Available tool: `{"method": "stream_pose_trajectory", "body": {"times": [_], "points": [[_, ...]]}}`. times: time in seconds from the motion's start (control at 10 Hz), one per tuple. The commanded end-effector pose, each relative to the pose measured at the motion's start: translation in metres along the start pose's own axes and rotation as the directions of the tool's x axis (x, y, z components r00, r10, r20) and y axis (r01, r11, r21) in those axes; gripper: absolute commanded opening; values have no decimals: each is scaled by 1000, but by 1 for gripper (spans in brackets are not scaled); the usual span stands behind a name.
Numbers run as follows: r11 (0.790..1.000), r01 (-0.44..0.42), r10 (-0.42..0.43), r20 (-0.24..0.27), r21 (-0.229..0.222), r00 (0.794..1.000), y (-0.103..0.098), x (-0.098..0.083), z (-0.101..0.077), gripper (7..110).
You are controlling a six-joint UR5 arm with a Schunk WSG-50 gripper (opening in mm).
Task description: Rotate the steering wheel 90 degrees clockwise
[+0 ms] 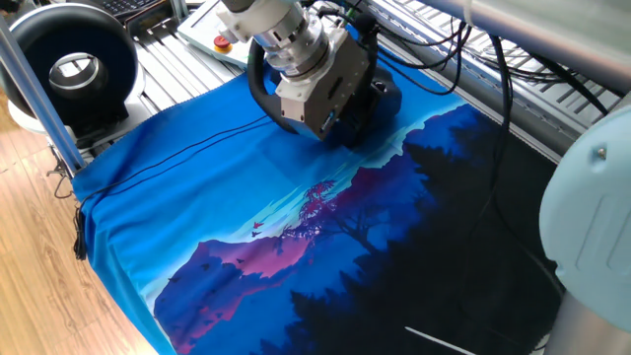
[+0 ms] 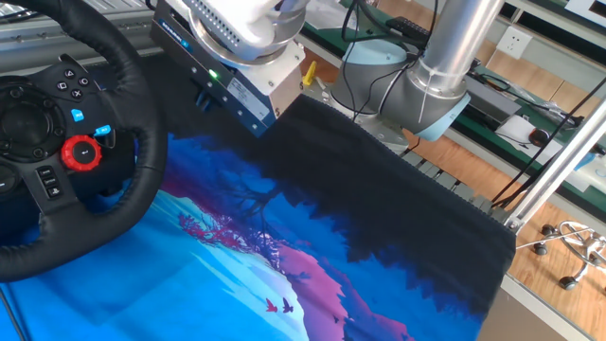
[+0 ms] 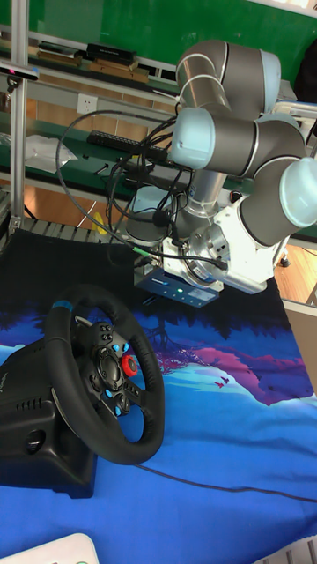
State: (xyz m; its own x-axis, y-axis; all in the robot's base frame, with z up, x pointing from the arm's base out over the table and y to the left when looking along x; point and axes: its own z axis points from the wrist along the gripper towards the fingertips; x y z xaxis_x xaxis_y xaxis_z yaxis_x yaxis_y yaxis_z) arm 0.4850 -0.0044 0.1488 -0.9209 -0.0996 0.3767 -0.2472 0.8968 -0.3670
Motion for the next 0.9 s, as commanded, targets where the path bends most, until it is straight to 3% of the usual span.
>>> {"method": "stream_pose_trajectory", "body": {"times": [0.0, 0.1, 0.3, 0.6, 0.8], "points": [[998, 6, -2, 63, -66, 998, 16, -15, -2, 7], [994, 21, -10, 99, -104, 995, 26, -24, -3, 7], [994, 2, 21, 220, -105, 975, 25, -55, -8, 7], [993, -24, 46, 193, -118, 980, 27, -49, -7, 7], [988, -20, 44, 151, -155, 988, 37, -39, -7, 7]]}}
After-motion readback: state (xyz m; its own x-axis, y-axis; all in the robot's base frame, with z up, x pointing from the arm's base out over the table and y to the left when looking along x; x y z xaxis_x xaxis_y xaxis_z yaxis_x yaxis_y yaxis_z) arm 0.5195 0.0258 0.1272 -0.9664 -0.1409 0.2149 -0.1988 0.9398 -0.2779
